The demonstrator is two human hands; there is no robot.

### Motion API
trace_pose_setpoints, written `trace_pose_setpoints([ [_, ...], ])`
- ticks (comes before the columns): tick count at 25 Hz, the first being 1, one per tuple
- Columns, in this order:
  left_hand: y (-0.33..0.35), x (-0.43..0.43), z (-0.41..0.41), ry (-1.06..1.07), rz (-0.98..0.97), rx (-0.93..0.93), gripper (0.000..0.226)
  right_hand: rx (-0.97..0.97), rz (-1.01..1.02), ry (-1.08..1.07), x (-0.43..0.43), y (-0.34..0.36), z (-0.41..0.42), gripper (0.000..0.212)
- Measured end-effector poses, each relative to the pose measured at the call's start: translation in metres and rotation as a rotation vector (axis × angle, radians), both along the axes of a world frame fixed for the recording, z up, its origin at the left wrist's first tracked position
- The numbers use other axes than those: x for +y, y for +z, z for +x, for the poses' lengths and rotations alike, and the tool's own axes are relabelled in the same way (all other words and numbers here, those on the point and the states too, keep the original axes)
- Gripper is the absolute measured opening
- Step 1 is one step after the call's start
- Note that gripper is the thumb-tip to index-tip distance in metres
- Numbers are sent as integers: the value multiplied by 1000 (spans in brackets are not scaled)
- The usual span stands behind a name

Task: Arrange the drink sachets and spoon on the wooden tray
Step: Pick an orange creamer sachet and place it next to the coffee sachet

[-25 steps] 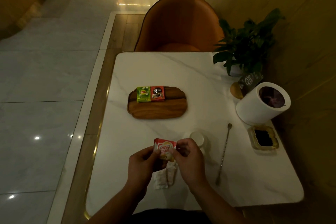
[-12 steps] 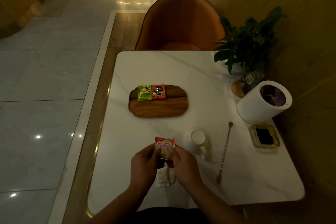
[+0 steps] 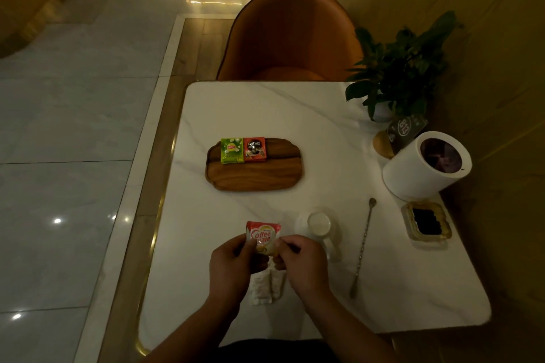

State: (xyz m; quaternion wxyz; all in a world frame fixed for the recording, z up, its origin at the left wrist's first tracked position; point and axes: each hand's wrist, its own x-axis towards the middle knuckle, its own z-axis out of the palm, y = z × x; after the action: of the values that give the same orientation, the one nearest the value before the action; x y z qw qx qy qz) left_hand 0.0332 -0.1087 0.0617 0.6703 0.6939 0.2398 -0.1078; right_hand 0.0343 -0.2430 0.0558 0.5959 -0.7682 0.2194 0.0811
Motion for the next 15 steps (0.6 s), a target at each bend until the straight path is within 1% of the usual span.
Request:
trace_pose_setpoints([
  [4,-4,-1,7,-6,-6,8,25,-24,-55,-11,1,-4,7,17],
  [8,-9,0,15,-7,-29,30,23,7,-123,21,3,-6,19,15],
  [10,-9,3,21,-14,-77,47,21,20,-121,31,2,-5,28,18],
  [12,-11,8,29,-37,-104,39,18,33,-77,10,0,-5,38,22],
  [13,-14,11,34,-53,-76,22,18,42,-50,-12,-2,-6,43,24],
  [14,-20,16,40,-73,10,-6,21,57,-28,-33,-4,-6,48,26],
  [15,-27,23,48,-104,154,-49,26,74,-16,-51,-6,-7,53,27],
])
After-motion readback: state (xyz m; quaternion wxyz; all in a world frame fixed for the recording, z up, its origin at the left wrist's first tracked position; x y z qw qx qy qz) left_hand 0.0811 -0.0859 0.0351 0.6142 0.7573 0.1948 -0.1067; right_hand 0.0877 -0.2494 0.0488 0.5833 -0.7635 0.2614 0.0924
